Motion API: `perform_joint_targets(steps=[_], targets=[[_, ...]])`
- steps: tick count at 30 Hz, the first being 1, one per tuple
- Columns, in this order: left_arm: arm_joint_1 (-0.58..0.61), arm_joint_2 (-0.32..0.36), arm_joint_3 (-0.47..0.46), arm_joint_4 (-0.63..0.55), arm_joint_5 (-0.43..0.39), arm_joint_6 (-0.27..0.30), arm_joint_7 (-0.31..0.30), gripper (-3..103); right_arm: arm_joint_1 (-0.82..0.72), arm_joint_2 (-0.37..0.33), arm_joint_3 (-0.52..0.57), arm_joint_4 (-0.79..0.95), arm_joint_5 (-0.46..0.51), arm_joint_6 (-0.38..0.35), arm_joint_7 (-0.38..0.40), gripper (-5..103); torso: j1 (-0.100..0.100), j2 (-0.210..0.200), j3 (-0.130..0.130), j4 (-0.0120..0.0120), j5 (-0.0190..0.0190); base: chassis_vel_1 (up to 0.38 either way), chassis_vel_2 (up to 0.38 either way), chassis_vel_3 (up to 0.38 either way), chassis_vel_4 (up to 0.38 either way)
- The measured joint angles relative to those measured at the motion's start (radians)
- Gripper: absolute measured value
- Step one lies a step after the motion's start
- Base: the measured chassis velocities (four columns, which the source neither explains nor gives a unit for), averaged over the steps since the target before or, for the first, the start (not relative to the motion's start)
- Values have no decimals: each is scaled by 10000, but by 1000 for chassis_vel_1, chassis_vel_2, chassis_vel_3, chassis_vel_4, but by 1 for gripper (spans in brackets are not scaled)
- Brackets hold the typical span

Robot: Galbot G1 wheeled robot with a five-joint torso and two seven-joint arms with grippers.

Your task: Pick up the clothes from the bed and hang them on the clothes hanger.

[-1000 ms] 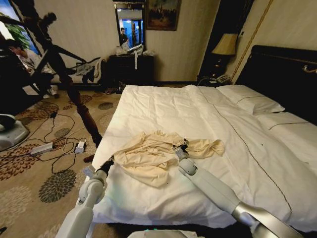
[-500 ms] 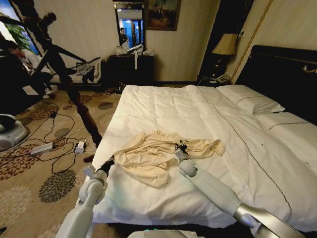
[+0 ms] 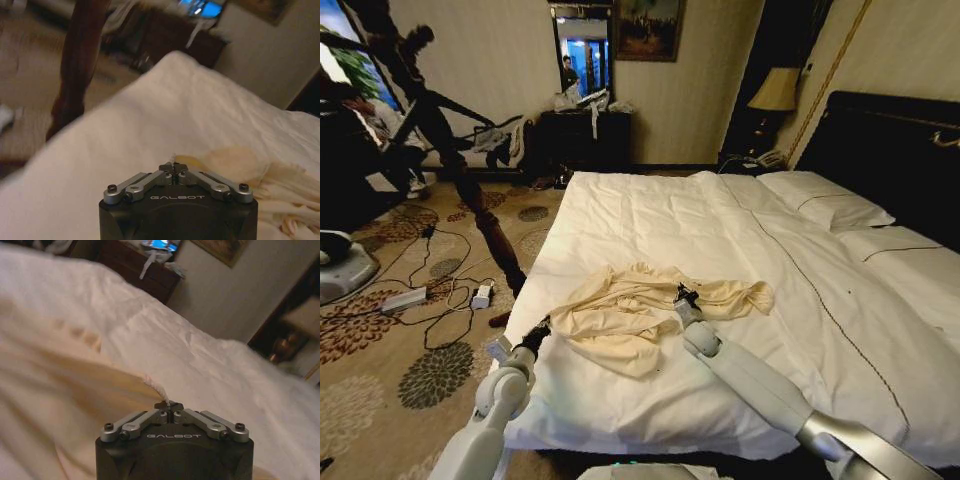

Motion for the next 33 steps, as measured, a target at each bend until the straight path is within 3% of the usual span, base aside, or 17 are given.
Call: perform_joint_targets(steps=[3,6,9,11,12,14,16,18,19,20,25,33], targets=[[254,673,-515,-1035,394,-22,32,0,388,-215,164,1221,1464,-100,66,0,1,0,0,-4,-6,0,0,0,0],[474,1063,-1133,-1807,296,11,-17,0,680,-285,130,1906,1928,-241,62,0,0,0,0,12,0,0,0,0,0],[273,2564,-2432,-3178,-1004,357,-428,0,1075,-683,312,3469,3710,-791,552,0,-1,1,-1,2,-3,0,0,0,0],[194,2868,-2633,-3323,-1242,401,-459,0,1165,-789,386,3729,4093,-866,666,0,-1,1,-1,-2,-2,0,0,0,0],[-62,3643,-3135,-3595,-1857,498,-535,0,1389,-1062,580,4289,4853,-982,849,0,0,1,0,-5,2,0,0,0,0],[-496,4574,-3761,-3808,-2750,638,-605,0,1763,-1431,884,4903,5606,-1046,1001,0,1,1,0,-2,3,0,0,0,0],[-616,4772,-3901,-3840,-2971,672,-623,0,1840,-1511,950,5014,5728,-1059,1043,0,2,1,1,-1,1,0,0,0,0],[-1181,5512,-4364,-3911,-3895,804,-717,0,2208,-2016,1373,5598,6339,-1158,1197,0,2,0,2,9,-4,0,0,0,0],[-1745,6105,-4620,-3924,-4549,855,-765,0,2451,-2419,1794,6053,6863,-1260,1283,0,1,2,0,2,-2,0,0,0,0],[-1745,6105,-4620,-3924,-4549,855,-765,0,2451,-2419,1794,6053,6863,-1260,1283,0,1,2,0,2,-2,0,0,0,0],[-3314,7888,-5100,-3677,-6397,954,-727,0,3021,-3845,3414,7154,8955,-1624,1654,0,2,1,1,-1,4,0,0,0,0],[-3846,9269,-6578,-2959,-7596,957,-394,0,3488,-5511,5978,7586,11178,-1920,1781,0,1,1,-1,-2,3,0,0,0,0]])
